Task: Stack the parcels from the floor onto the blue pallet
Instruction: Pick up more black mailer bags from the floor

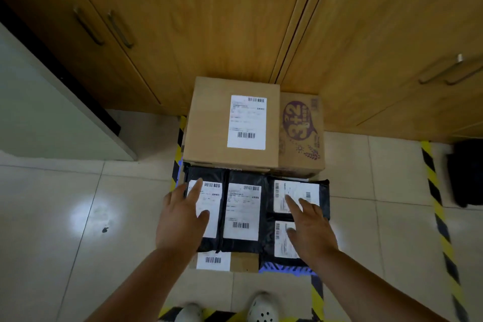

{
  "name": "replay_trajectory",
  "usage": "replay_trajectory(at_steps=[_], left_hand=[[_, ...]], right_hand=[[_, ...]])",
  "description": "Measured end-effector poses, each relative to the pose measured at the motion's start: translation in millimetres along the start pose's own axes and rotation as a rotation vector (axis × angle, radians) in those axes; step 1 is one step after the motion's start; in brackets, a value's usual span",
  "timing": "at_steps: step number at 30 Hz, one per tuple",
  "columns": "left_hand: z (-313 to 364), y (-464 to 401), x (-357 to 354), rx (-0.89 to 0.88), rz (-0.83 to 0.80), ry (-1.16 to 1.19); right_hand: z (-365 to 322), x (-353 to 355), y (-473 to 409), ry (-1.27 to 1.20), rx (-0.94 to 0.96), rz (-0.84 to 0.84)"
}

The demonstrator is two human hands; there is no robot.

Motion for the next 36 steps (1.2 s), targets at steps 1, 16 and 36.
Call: replay_trajectory(at_steps=[1,16,36], left_hand=[[11.0,2.3,16.4,-0.017,0.019,0.007],[159.5,97.4,204.0,-0.311,0.038,0.18],[351.9,266.9,216.0,-0.699,-0.387,0.232]], right_hand=[[7.7,13.8,8.8,-0.011,-0.018,0.009],[82.6,203.6,235.4,-0.258,-0.207,0.335],[239.9,218.6,524.9,-0.474,-0.549,0.498]])
Point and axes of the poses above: each hand's wrist, its own y-axis away from the middle knuckle, its own x-axis out of the back of the hand, z = x × y, the point moved 5 cm from there along -y, towards the middle knuckle, and after that the axes turned 15 degrees about -x, right-handed, at the moved point
